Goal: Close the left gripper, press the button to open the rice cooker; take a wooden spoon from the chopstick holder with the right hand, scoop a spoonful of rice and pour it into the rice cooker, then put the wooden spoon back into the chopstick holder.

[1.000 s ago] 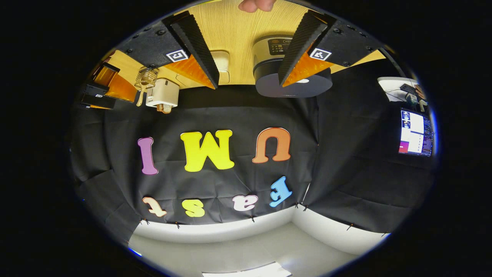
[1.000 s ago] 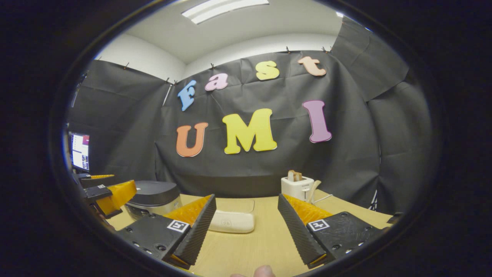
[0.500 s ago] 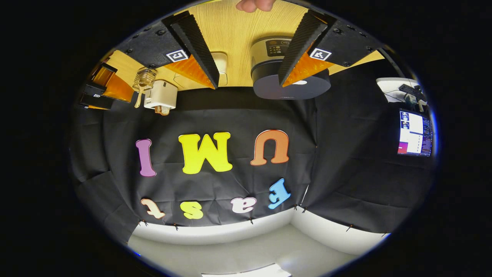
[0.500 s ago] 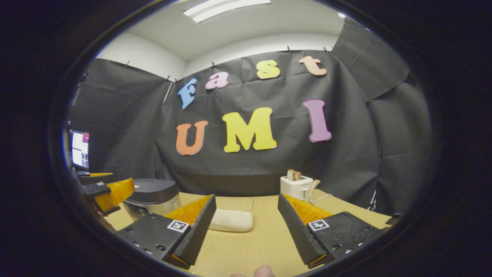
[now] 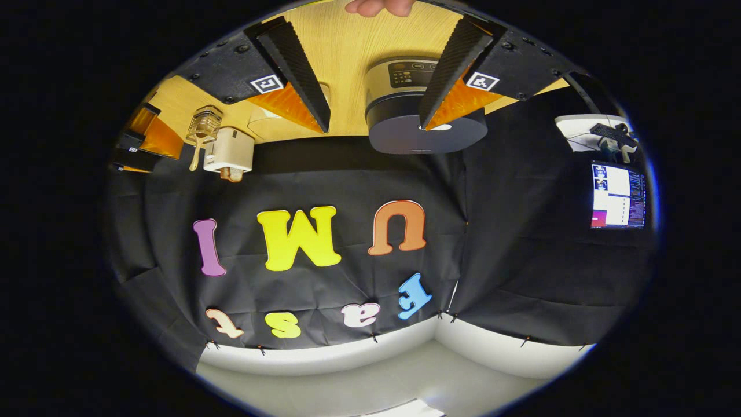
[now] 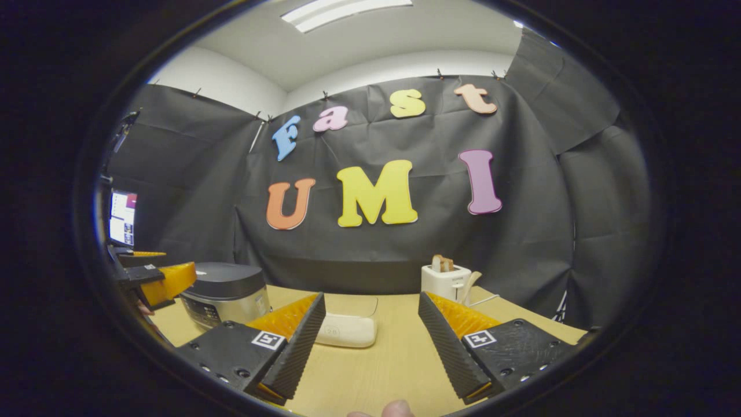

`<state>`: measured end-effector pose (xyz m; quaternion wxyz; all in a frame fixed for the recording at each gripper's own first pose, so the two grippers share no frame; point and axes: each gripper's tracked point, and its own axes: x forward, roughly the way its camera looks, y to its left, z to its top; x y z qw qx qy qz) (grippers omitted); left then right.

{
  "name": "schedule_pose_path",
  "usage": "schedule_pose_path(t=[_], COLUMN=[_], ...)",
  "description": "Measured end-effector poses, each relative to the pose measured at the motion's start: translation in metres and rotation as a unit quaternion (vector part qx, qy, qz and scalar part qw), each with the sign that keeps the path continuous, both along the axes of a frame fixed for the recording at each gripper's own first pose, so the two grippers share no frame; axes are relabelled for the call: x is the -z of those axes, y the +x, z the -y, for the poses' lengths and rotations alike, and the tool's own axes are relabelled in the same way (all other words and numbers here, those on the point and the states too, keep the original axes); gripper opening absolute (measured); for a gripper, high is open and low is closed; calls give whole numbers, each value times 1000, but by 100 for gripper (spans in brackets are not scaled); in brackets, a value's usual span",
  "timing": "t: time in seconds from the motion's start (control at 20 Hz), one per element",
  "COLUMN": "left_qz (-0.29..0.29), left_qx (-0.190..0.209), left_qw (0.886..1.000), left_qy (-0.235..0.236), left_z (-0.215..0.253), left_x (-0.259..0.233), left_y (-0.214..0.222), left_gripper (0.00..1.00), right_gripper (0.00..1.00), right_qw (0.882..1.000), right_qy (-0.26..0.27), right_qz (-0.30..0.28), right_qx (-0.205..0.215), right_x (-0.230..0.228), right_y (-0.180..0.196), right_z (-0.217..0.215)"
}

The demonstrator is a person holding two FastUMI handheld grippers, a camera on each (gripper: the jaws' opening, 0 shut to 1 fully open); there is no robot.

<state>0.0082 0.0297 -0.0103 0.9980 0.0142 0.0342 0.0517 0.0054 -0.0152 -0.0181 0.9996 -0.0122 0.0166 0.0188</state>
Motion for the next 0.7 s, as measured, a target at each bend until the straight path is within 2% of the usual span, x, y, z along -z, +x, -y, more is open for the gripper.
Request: schedule_pose_path(t=[0.15, 0.2, 0.25, 0.3, 0.35, 0.4, 0.55, 0.65, 0.7], left_qz=[-16, -26, -39, -55, -70, -85, -136, -173, -192], left_qx=[-18, -21, -18, -13, -14, -19, -29, -31, -31], left_qw=[1000, 999, 999, 998, 997, 996, 989, 981, 976], left_qy=[15, 15, 8, -5, -18, -28, -55, -82, -95], left_z=[-26, -36, -44, -50, -58, -70, -97, -107, -111], left_x=[-9, -9, -11, -11, -11, -11, -7, -2, 2], left_y=[9, 13, 20, 24, 28, 34, 50, 61, 66], left_gripper=[98, 98, 98, 98, 92, 98, 98, 91, 80], right_gripper=[96, 92, 96, 96, 96, 95, 96, 92, 96], right_qw=[1000, 1000, 1000, 1000, 1000, 1000, 1000, 1000, 1000], right_qy=[-2, -1, 1, 5, 8, 10, 5, 0, -1], right_qz=[-2, -2, -2, -3, -5, -6, -4, 3, 5], right_qx=[1, 5, 7, 9, 9, 6, 4, 3, 2], right_x=[6, 7, 9, 11, 12, 14, 13, 10, 10], right_y=[-2, -2, -3, -3, -3, -3, -4, -5, -6], right_z=[17, 24, 29, 33, 36, 38, 44, 47, 49])
